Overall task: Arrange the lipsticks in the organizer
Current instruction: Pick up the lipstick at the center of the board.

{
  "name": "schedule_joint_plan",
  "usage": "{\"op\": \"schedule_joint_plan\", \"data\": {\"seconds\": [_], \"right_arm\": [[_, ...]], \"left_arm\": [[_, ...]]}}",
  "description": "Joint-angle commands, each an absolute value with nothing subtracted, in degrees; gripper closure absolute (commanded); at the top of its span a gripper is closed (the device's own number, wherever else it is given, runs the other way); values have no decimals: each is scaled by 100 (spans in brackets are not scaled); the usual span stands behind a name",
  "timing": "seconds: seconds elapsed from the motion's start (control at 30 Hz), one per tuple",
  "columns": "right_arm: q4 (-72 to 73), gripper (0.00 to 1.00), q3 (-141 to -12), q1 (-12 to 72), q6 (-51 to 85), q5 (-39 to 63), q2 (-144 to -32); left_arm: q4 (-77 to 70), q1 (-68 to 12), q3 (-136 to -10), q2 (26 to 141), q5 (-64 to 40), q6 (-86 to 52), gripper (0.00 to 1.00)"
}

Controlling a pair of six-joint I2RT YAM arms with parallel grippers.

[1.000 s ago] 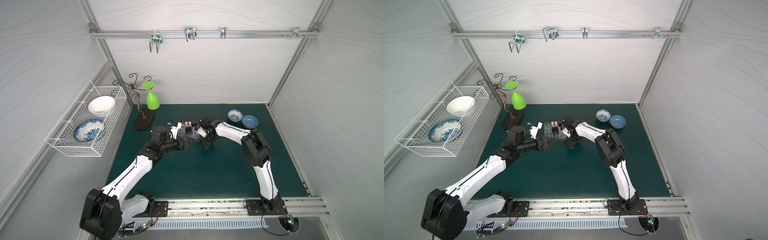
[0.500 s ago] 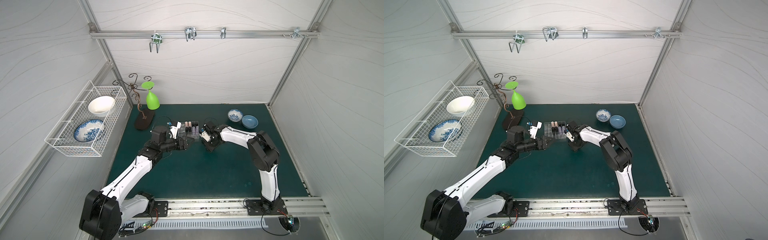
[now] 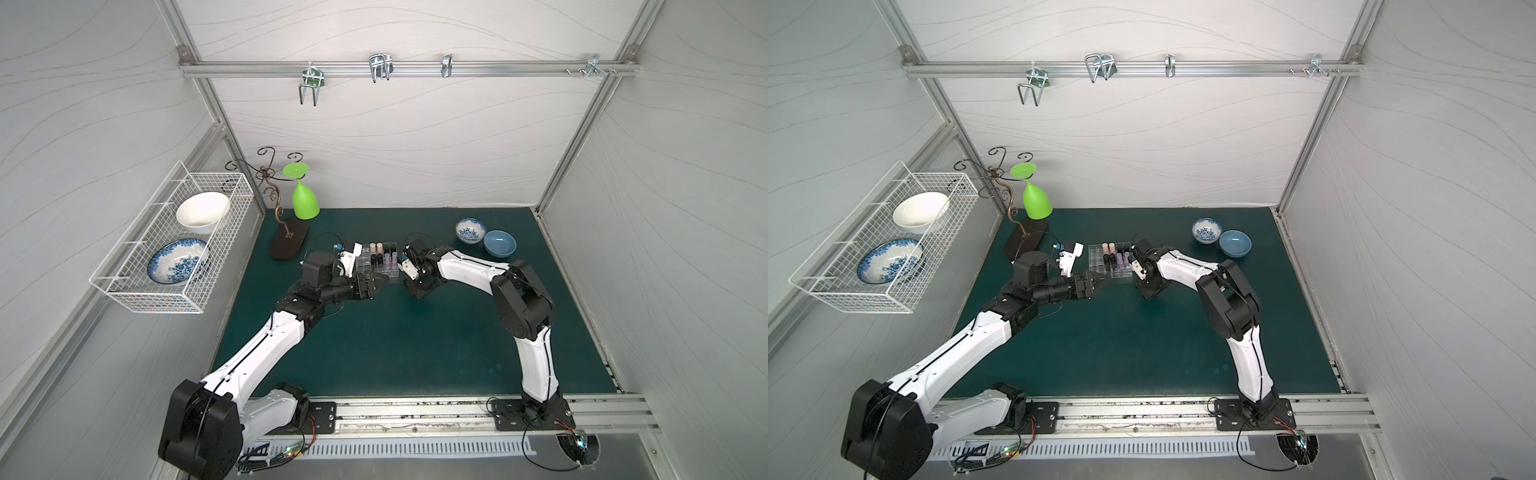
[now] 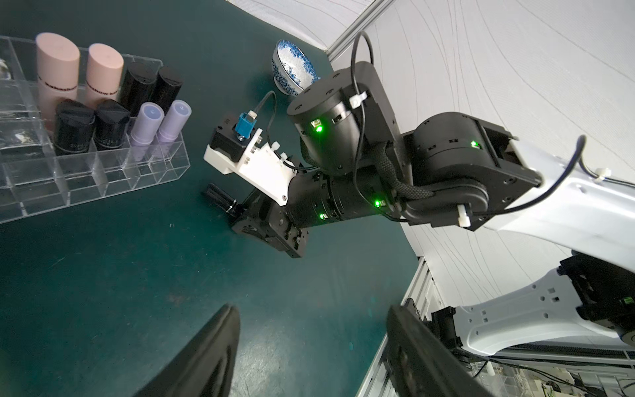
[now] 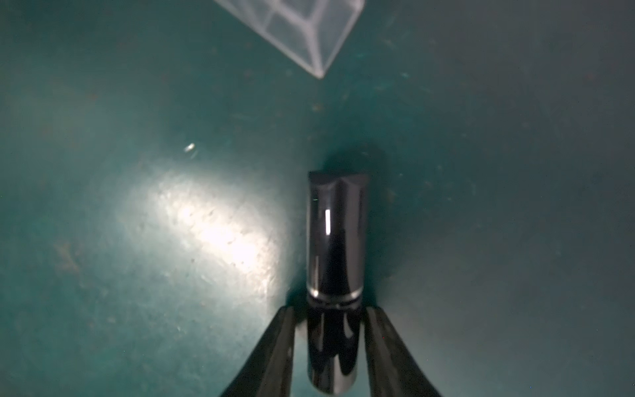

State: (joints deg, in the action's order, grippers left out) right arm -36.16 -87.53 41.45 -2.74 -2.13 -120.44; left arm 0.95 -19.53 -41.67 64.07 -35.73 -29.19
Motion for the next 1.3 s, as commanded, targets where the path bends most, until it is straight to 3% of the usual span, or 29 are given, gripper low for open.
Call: {"op": "schedule_joint_plan", "data": {"seconds": [0.0,0.23,0.73,1.27], "right_arm": [[-3580,74,-8497,4188,-148,-60,-12201],[-3275,79,-7843,4170,162,209,-10995],[-2738,79,-6738,4148,1325,2860,-8156],[-2692,79,-6943,4473,1502,3434,-7972]], "left_arm": [[-264,-1960,-4307,6323,-3542,-2951,27],[-363,-1960,-4320,6223,-3657,-3094,27],[-1467,-1916,-4412,6514,-5003,-4097,28],[-1532,-2011,-4509,6764,-5377,-4180,42]]}}
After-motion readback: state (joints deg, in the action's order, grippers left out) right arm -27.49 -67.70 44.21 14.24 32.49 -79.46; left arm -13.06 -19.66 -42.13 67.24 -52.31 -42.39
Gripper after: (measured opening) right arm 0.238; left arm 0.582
